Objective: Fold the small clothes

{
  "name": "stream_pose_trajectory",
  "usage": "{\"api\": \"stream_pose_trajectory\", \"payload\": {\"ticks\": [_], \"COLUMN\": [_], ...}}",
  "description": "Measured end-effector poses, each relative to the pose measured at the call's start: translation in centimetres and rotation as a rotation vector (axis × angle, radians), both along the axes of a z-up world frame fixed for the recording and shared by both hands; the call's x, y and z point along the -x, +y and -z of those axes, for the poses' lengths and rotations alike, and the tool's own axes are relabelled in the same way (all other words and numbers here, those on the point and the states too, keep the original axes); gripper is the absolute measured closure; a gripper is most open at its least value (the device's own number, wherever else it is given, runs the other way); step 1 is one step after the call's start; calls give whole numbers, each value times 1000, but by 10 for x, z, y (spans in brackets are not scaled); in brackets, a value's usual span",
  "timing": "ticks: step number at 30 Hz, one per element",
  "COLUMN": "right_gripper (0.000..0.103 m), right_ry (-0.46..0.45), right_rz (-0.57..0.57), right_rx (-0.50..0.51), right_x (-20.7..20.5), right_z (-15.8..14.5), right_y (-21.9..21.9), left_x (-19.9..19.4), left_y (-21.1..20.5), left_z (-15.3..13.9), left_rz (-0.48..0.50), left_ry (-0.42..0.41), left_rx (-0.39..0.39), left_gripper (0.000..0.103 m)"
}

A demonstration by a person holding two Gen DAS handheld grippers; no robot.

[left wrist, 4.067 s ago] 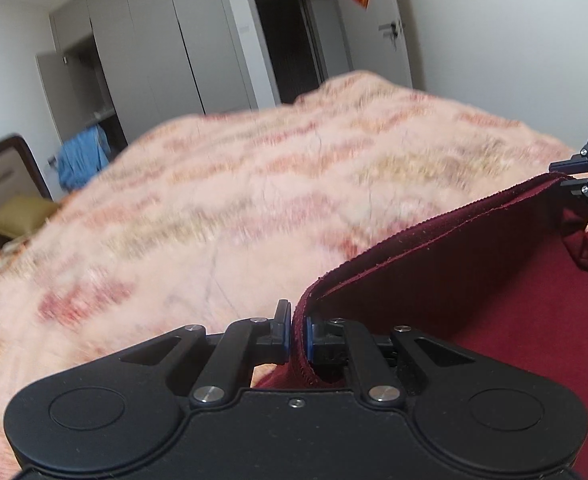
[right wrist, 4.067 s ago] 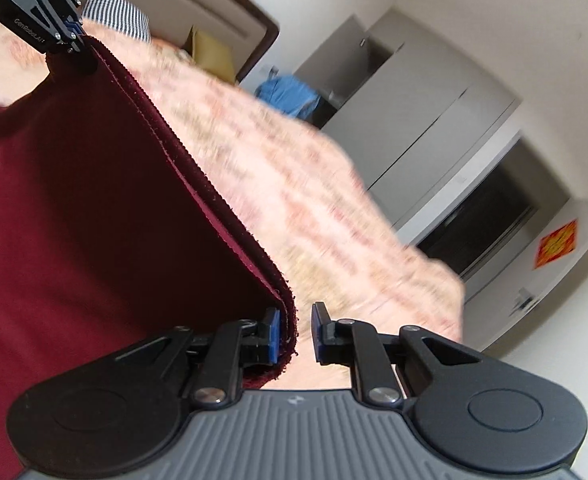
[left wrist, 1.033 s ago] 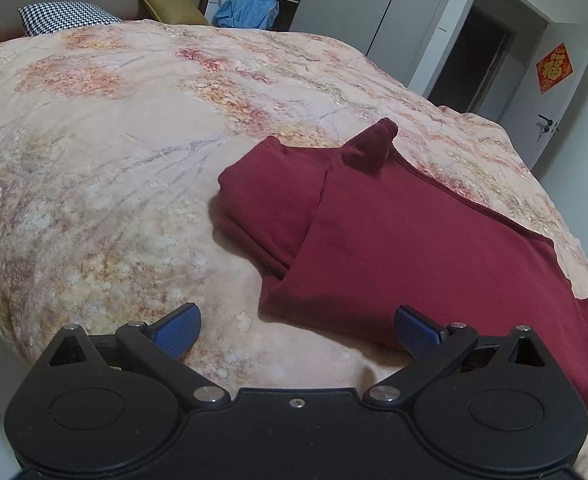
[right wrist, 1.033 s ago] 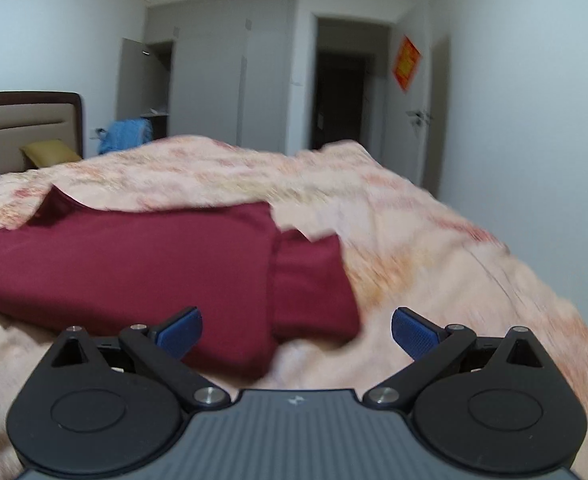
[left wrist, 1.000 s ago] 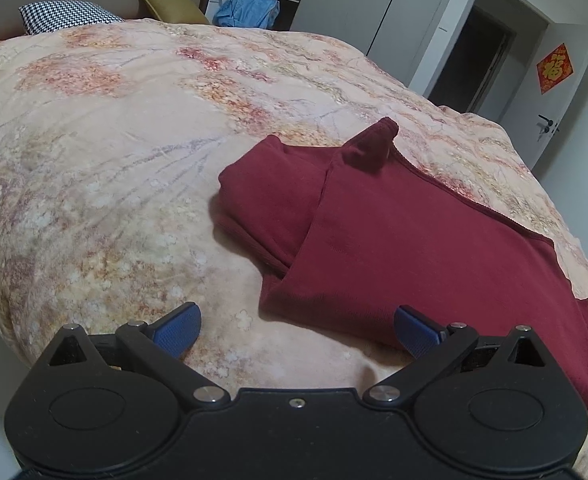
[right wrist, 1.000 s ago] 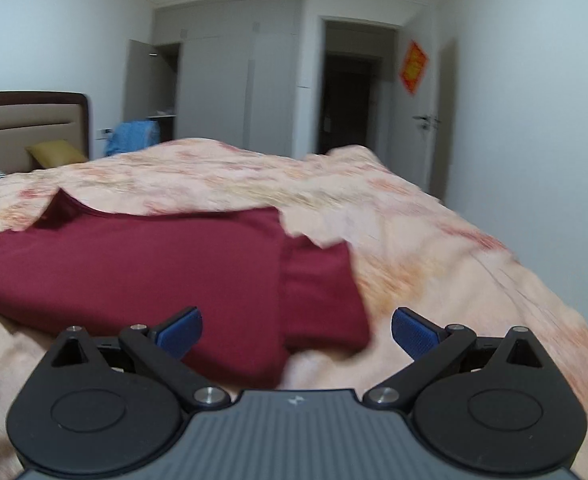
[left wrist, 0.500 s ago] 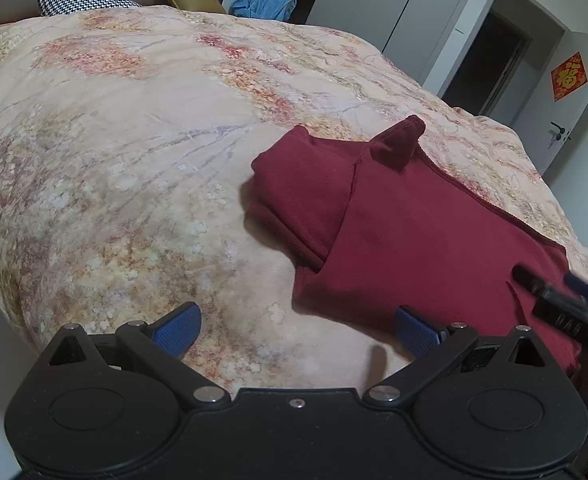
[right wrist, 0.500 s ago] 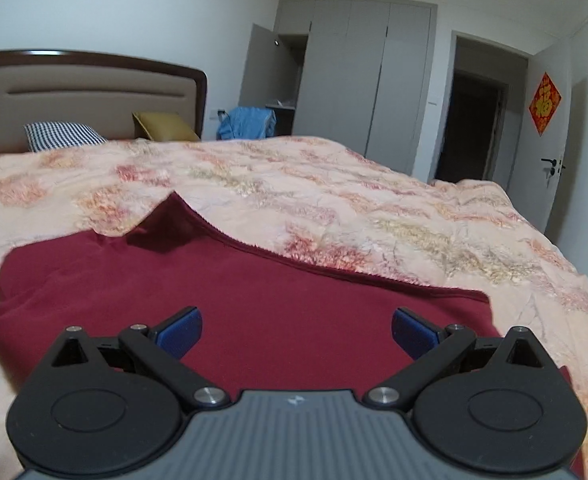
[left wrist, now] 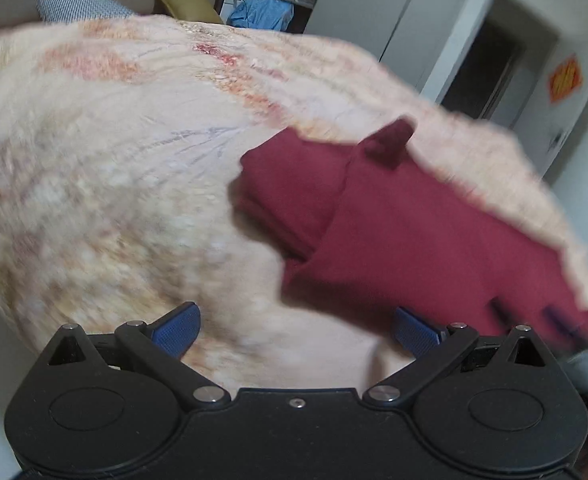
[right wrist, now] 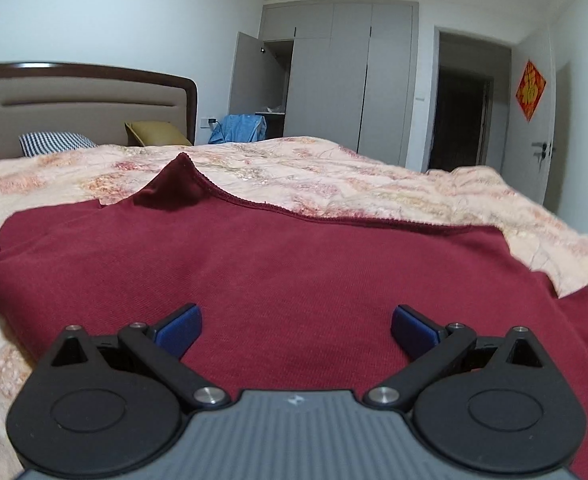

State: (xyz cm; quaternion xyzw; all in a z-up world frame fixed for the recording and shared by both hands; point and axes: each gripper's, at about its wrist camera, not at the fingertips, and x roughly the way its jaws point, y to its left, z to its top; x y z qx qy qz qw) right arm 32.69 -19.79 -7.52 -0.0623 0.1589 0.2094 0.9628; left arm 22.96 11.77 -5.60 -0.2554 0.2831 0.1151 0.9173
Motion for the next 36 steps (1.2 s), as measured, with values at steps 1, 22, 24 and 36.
{"api": "stream_pose_trajectory", "payload": {"ticks": [1,22,24,36], "right_gripper": [0,0,0,0], "right_ry": [4,34,35,35], "right_rz": [-2,-20,-20,-20], "right_rx": [-6,-53,-55,-57], "right_x": [-1,-5,-5,-5], "right_z": [0,-1,-1,0], "right_y": [-1,-5,-5,-5], "left_x": [4,-52,-52,-51], "left_y": [1,6,6,5], "left_z": [-1,10,11,13], "left_rz": [12,16,21,26], "left_ry": [-49,-102,-105,-111], "left_rx": [56,328,318,303], "left_gripper": [1,1,1,1]}}
